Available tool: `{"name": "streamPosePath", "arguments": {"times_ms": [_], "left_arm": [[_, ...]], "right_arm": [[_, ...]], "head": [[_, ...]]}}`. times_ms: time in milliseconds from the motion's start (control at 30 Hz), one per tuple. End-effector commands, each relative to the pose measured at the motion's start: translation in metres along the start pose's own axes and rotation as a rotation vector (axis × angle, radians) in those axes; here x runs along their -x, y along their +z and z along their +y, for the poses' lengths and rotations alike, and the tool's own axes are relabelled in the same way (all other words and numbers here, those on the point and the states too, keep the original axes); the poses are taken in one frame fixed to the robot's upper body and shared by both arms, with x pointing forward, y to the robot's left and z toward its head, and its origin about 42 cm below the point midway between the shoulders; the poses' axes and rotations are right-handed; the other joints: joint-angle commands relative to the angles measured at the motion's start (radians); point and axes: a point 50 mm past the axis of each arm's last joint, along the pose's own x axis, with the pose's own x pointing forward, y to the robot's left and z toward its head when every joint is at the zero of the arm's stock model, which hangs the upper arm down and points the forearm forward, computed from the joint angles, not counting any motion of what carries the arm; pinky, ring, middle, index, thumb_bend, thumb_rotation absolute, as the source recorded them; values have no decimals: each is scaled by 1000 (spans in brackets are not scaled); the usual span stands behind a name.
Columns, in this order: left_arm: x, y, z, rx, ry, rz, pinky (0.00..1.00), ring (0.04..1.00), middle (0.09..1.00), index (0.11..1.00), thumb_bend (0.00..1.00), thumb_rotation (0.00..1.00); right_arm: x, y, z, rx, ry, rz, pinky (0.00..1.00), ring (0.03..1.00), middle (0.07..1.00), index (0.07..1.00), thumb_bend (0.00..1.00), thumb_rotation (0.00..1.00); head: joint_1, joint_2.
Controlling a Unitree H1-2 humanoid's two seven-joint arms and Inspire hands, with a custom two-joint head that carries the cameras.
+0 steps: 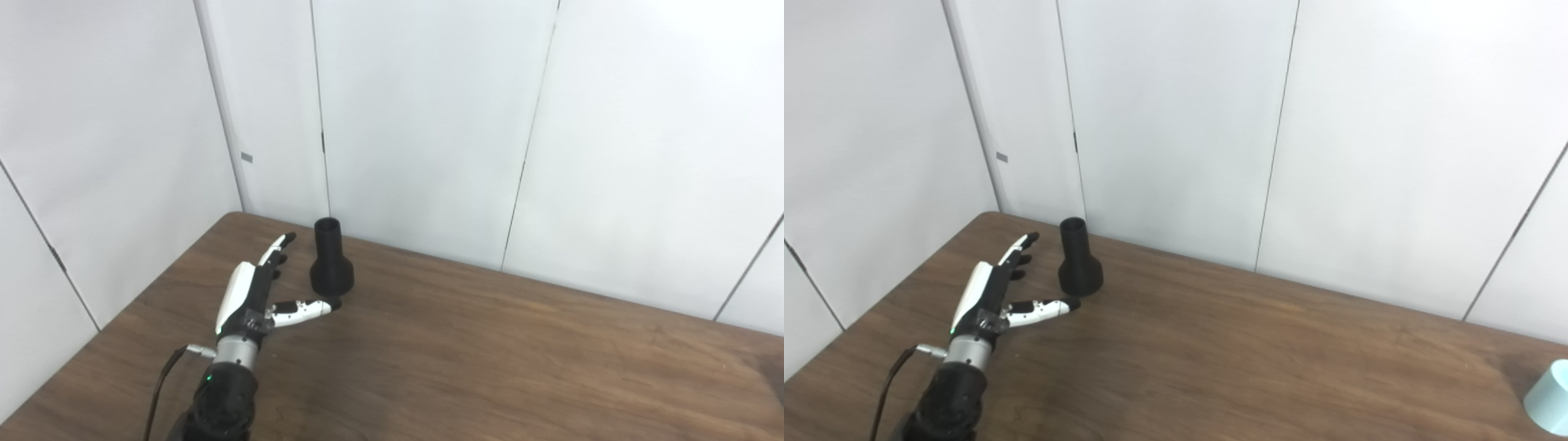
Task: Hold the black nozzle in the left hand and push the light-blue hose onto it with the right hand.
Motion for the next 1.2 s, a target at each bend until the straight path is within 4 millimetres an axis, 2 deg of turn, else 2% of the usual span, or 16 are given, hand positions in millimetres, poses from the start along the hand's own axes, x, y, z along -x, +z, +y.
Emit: {"name": "streamPosePath", "arguments": {"times_ms": [0,33,133,200,400,633,833,967,1167], "left_arm": [[-17,10,11,-61,51,-44,733,856,918,916,982,240],[-21,9,11,-95,46,-33,734,856,916,913,987,249],[-33,5,11,-189,32,1,951,958,950,918,1000,347],[-40,2,12,-249,24,7,988,986,956,923,1000,368],[-56,-4,14,-395,30,31,1000,1000,956,899,1000,352],[-71,-8,14,-457,15,58,1000,1000,970,889,1000,378],[-82,-7,10,-474,-7,63,1000,1000,969,876,1000,376],[-91,-3,6,-469,-25,76,1000,1000,965,871,1000,402],[-97,4,-1,-438,-21,60,1000,998,955,861,1000,386]], "right_arm": [[13,-15,-4,6,-10,47,933,981,988,1000,426,828],[13,-15,-4,5,-8,47,936,982,988,1000,425,829],[13,-15,-3,5,-6,47,924,977,985,1000,419,836],[13,-15,-3,4,-4,47,927,978,985,1000,422,834],[12,-13,-1,15,-9,53,904,972,981,1000,413,840],[11,-13,-2,-1,-3,45,896,971,975,1000,402,849],[12,-14,-1,7,4,42,866,958,971,996,395,869],[12,-12,-1,7,2,46,844,944,960,987,409,863],[12,-12,-2,3,2,49,835,928,945,961,427,858]], "head": [[-2,2],[-2,3],[-3,5],[-3,7],[4,24],[11,36],[11,36],[15,57],[18,64]]}}
